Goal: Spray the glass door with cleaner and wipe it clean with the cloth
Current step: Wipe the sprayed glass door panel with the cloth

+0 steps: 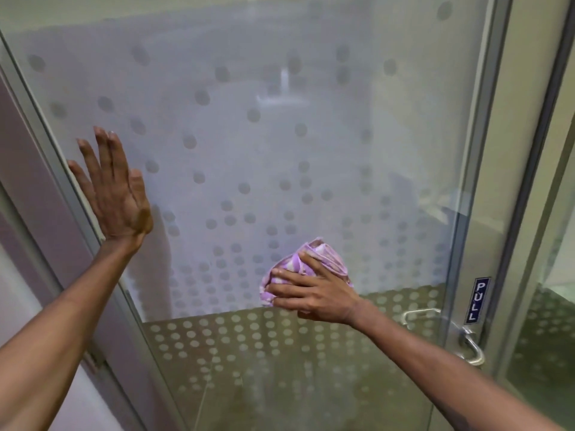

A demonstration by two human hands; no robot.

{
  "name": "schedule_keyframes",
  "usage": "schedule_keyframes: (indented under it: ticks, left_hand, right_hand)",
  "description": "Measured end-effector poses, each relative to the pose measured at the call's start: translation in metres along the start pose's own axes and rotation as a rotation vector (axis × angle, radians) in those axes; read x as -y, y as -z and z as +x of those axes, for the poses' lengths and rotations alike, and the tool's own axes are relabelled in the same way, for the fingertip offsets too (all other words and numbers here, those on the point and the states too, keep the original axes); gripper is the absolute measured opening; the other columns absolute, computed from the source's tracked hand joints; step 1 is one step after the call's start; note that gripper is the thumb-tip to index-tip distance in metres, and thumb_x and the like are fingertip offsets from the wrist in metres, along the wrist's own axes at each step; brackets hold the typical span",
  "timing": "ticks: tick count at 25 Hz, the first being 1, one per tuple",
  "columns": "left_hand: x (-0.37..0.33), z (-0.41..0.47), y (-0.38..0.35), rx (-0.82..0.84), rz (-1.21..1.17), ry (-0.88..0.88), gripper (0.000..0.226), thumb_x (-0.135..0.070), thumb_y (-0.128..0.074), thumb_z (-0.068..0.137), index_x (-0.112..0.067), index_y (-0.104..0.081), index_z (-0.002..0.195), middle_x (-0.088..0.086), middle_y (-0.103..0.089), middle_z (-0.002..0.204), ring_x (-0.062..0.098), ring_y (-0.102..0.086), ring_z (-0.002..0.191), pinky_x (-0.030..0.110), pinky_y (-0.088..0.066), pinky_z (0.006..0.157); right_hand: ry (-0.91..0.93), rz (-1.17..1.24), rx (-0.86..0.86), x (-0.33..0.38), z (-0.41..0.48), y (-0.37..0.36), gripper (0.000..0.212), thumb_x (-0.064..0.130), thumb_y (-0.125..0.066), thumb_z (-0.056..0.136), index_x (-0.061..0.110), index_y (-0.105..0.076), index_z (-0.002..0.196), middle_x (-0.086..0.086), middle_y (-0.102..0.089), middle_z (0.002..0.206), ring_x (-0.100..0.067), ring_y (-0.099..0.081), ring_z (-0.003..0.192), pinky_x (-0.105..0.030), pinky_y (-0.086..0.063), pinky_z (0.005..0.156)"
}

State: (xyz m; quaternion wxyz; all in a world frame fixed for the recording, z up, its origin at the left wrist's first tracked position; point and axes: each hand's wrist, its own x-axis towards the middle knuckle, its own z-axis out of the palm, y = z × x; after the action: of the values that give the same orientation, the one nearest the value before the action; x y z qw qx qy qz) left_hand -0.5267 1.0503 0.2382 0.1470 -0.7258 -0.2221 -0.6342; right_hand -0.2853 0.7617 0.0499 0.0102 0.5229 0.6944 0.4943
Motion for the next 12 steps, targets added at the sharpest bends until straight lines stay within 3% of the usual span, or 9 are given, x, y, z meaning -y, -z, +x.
schedule_keyframes:
  ticks: [4,8,10,12]
  left_hand:
    - [0.0,0.0,-0.001,-0.013,-0.004,0.013,0.059,-0.034,-0.019,0.111,-0.013,-0.013,0.165,-0.004,-0.006,0.171,0.027,-0.001,0.158,0.035,0.019,0.125]
    - [-0.002,0.0,-0.002,-0.018,0.002,0.032,0.058,-0.033,-0.021,0.11,-0.017,-0.014,0.165,-0.005,-0.006,0.171,0.026,-0.003,0.158,0.036,0.016,0.126]
    - [-0.003,-0.001,-0.001,-0.016,0.008,0.059,0.059,-0.034,-0.02,0.11,-0.016,-0.016,0.165,-0.005,-0.009,0.171,0.025,-0.004,0.158,0.037,0.014,0.126]
    - [-0.003,-0.002,-0.001,-0.017,0.002,0.061,0.059,-0.034,-0.021,0.11,-0.015,-0.017,0.165,-0.004,-0.01,0.171,0.025,-0.005,0.158,0.037,0.013,0.126]
  right_hand:
    - [-0.262,-0.119,-0.141,-0.028,-0.047,0.007,0.053,0.035,-0.059,0.098,0.038,-0.05,0.15,0.01,-0.046,0.159,-0.018,-0.039,0.151,-0.065,-0.022,0.119]
    - [-0.727,-0.296,-0.342,-0.075,-0.052,0.029,0.06,0.047,-0.053,0.099,0.025,-0.043,0.155,-0.001,-0.027,0.169,-0.021,-0.016,0.159,-0.061,-0.007,0.125]
    - [-1.013,-0.209,-0.5,-0.087,-0.017,0.041,0.058,0.036,-0.065,0.091,0.028,-0.054,0.147,-0.001,-0.042,0.162,-0.023,-0.029,0.155,-0.065,-0.018,0.121]
    - [-1.186,-0.146,-0.633,-0.097,0.032,0.052,0.062,0.028,-0.067,0.082,0.034,-0.058,0.143,0.004,-0.052,0.156,-0.024,-0.042,0.149,-0.067,-0.027,0.117]
